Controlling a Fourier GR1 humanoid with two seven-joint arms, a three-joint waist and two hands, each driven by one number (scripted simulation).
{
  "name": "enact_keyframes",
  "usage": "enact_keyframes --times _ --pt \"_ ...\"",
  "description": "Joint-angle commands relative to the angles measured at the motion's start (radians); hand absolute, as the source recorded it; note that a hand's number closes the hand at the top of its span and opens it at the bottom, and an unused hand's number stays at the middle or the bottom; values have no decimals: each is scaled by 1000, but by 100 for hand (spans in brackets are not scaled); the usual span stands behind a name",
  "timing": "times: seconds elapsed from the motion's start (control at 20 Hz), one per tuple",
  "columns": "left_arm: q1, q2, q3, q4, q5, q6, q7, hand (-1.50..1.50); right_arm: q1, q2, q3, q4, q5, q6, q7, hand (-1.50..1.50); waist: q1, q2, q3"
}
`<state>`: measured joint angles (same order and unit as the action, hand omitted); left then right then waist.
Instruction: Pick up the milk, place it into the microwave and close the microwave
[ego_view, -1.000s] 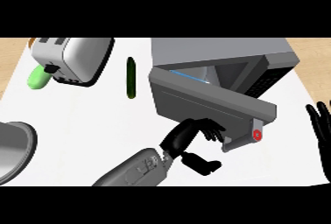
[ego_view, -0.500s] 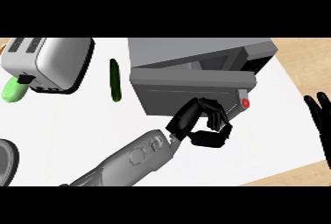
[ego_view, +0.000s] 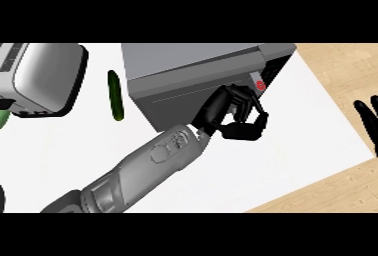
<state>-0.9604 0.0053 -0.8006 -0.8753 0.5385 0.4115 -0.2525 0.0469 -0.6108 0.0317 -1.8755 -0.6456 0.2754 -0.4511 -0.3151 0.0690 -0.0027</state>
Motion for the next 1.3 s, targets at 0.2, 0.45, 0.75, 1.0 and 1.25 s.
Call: enact_keyframes --times 0.2,0.45,0.75,1.0,1.25 --pt "-112 -5 33 86 61 32 -23 150 -40 -37 -17 -21 -55 28 41 -150 -54 18 3" --pt "-122 -4 19 87 82 58 -42 150 -60 -70 -35 -29 -81 46 66 -150 -76 15 3" --pt "-129 -4 15 94 113 88 -45 150 -67 -94 -59 -16 -108 50 88 -150 -97 19 5" --pt "-135 -3 6 88 126 109 -58 150 -97 -127 -97 2 -128 49 107 -150 -93 22 5" --pt "-129 -3 -3 80 143 137 -65 150 -118 -150 -108 8 -138 58 123 -150 -105 29 5"
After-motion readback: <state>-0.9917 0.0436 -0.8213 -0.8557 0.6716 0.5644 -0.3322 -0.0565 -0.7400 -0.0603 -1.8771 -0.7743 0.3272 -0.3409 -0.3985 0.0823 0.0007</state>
